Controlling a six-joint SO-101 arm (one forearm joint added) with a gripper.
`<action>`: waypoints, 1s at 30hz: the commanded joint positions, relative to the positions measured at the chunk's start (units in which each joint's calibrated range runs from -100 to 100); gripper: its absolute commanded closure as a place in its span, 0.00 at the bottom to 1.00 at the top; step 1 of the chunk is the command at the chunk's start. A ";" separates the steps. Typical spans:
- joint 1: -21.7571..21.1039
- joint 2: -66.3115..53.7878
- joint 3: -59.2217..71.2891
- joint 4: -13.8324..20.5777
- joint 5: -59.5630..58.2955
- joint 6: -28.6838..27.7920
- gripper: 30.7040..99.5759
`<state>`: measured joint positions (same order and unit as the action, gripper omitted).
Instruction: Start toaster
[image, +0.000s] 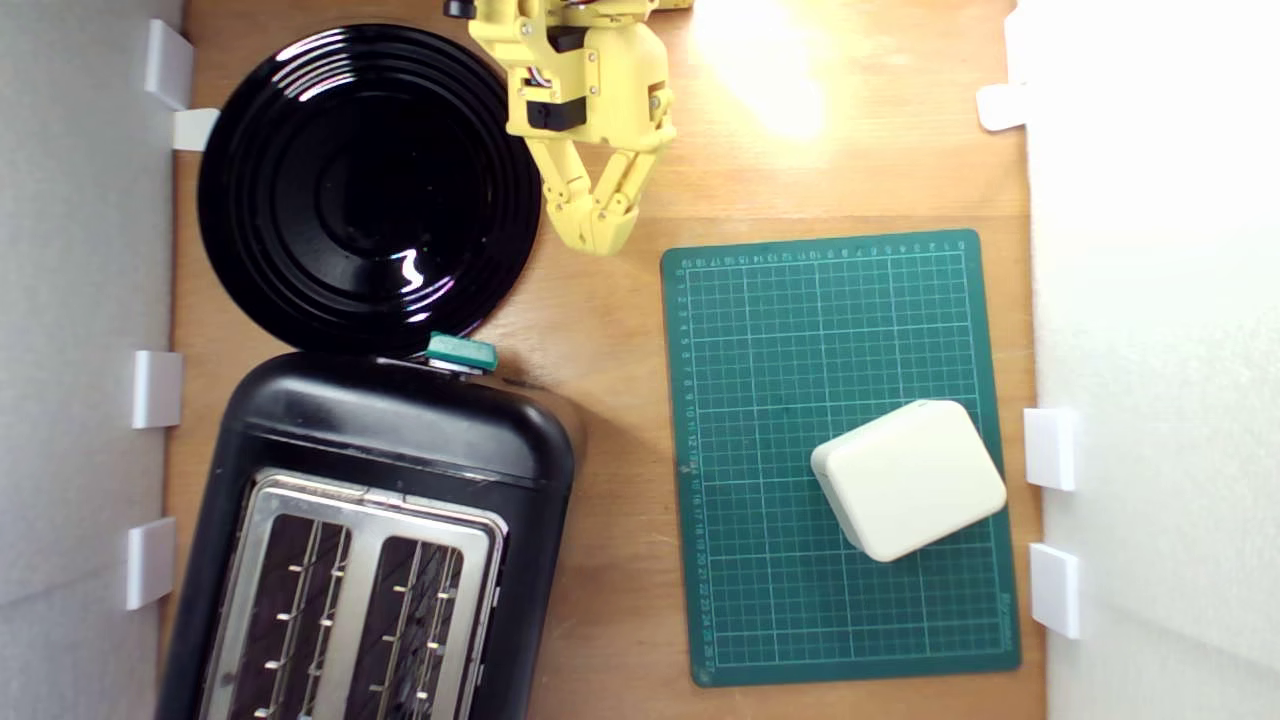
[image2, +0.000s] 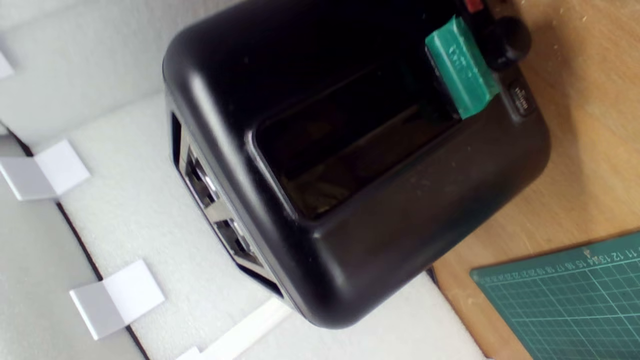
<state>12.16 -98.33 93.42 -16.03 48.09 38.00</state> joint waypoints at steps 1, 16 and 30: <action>-3.58 -1.33 3.22 0.84 -0.33 -1.38 0.99; -9.22 -1.17 6.31 15.09 0.01 -16.22 0.99; -11.20 -1.17 6.31 15.56 0.27 -17.69 0.99</action>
<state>1.94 -98.67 99.44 -1.01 48.09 20.50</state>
